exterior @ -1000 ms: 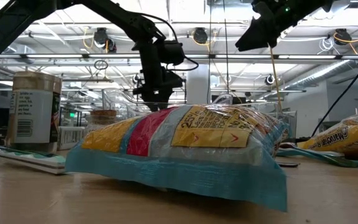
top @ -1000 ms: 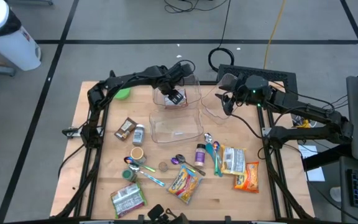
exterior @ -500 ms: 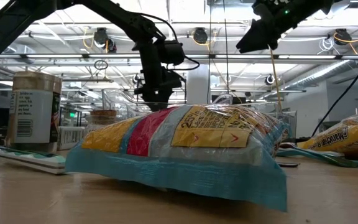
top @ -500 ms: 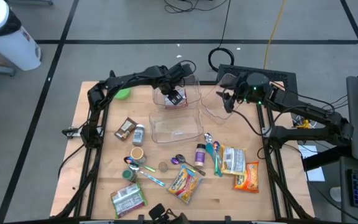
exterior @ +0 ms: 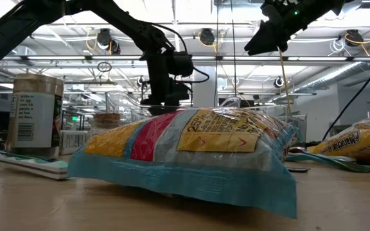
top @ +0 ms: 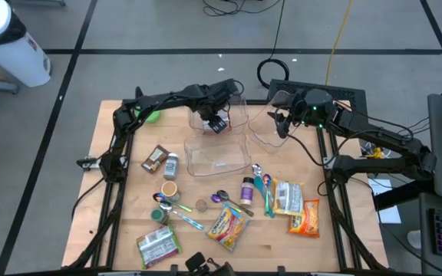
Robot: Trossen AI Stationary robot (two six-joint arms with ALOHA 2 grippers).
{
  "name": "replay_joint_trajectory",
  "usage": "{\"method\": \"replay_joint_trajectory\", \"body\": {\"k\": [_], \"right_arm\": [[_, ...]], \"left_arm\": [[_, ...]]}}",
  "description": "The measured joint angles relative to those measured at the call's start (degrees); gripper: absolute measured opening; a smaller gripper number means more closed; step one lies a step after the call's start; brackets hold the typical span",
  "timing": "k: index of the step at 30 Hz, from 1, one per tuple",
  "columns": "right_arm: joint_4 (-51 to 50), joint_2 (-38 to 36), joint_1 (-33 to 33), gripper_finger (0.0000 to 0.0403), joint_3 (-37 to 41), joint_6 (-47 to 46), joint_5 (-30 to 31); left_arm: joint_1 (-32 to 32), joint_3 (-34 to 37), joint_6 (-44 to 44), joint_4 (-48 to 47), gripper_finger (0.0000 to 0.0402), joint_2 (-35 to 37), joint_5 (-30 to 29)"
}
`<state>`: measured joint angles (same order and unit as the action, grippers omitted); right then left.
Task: Pick & Place Food Item
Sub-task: Put the red noodle pack into the top left transparent bin
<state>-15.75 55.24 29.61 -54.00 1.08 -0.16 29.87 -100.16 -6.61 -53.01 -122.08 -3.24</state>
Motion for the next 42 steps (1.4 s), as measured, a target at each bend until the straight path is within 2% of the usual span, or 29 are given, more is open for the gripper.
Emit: {"method": "replay_joint_trajectory", "body": {"k": [5,8,18,20,31,42], "right_arm": [[0.0,0.02,0.0,0.0171,0.0,0.0,0.01],[0.0,0.02,0.0,0.0171,0.0,0.0,0.02],[0.0,0.0,0.0,0.0171,0.0,0.0,0.02],[-0.01,0.02,0.0,0.0171,0.0,0.0,0.02],[0.0,0.01,0.0,0.0171,0.0,0.02,0.04],[0.0,0.0,0.0,0.0171,0.0,0.0,0.04]], "left_arm": [[-0.02,0.0,-1.11,-0.38,0.0177,-0.5,-1.14],[-0.02,-0.02,-1.06,-0.11,0.0162,-0.5,-1.32],[0.42,-0.04,-2.56,-0.24,0.0021,-0.5,-1.3],[0.42,-0.04,-2.89,-0.27,0.0007,-0.5,-1.3],[0.39,-1.8,-3.77,-0.43,0.0006,-0.33,2.34],[0.42,-10.9,-2.54,-0.37,0.0003,0.18,3.8]]}}
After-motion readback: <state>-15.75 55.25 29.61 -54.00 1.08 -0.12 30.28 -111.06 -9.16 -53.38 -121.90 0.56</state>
